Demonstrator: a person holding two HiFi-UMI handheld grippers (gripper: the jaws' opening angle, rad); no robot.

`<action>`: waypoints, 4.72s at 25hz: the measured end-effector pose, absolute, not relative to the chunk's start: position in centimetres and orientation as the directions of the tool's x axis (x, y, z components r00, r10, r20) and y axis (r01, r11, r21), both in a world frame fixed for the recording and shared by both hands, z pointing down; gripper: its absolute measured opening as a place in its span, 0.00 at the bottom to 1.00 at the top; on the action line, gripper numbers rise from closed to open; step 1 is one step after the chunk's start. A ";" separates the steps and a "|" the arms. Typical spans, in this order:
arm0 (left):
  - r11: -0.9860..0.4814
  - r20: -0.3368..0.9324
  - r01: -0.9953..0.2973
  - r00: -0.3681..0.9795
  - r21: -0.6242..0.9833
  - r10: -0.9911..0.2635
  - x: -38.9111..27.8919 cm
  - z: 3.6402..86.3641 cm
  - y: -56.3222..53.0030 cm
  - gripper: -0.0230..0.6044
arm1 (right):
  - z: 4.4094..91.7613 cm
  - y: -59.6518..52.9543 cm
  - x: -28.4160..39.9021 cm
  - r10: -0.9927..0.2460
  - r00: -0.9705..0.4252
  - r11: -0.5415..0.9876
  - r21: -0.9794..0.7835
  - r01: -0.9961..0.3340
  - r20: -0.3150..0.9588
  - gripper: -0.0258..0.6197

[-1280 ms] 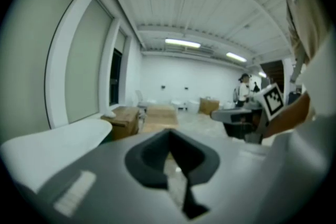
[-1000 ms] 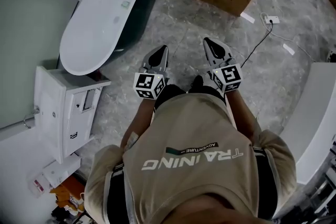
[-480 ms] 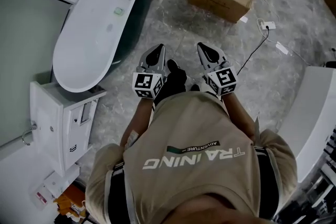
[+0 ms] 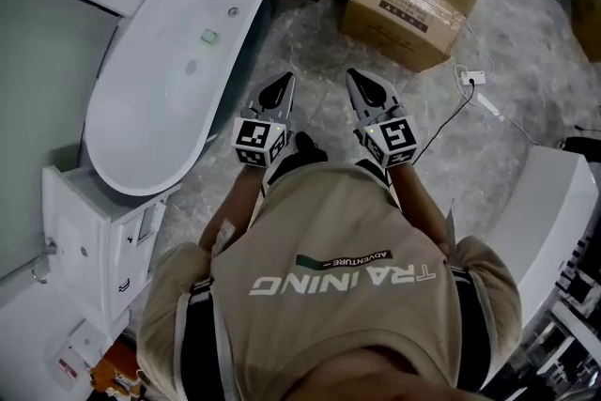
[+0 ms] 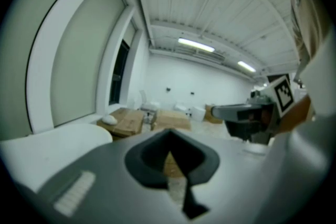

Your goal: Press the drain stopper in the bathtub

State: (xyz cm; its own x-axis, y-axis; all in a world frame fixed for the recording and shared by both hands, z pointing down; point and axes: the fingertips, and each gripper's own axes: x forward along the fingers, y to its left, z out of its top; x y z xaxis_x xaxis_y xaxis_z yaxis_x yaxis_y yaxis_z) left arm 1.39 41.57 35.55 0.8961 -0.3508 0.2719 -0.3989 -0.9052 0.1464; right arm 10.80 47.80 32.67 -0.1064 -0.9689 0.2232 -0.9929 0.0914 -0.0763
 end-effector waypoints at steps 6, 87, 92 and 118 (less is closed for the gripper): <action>-0.909 0.282 -0.388 0.898 0.149 -0.337 3.2 36.1 35.9 0.04 | 33.8 42.6 12.9 -0.965 -0.085 0.072 -0.060 -0.996 0.247 0.05; 0.001 0.393 -0.979 0.080 0.202 -0.916 -5.1 38.9 -18.0 0.04 | 38.8 -25.7 9.3 -0.396 -0.855 0.873 -0.153 -0.464 0.335 0.05; 0.062 0.424 -0.978 0.029 0.199 -0.905 -4.6 39.6 -20.9 0.04 | 42.2 -28.6 9.6 -0.329 -0.866 0.852 -0.278 -0.444 0.377 0.05; 0.144 0.584 -0.967 0.004 0.208 -0.812 -5.6 53.8 -23.5 0.04 | 57.5 -25.8 7.1 -0.107 -0.791 0.843 -0.367 -0.393 0.602 0.05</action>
State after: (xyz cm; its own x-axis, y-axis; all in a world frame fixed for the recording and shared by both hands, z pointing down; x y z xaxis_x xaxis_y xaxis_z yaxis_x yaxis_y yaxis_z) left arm -5.63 -23.45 53.83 0.0044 -0.8121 0.5835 -0.9675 0.1441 0.2079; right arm 7.13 -25.77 57.45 -0.7914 -0.1066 0.6019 -0.3928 0.8431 -0.3672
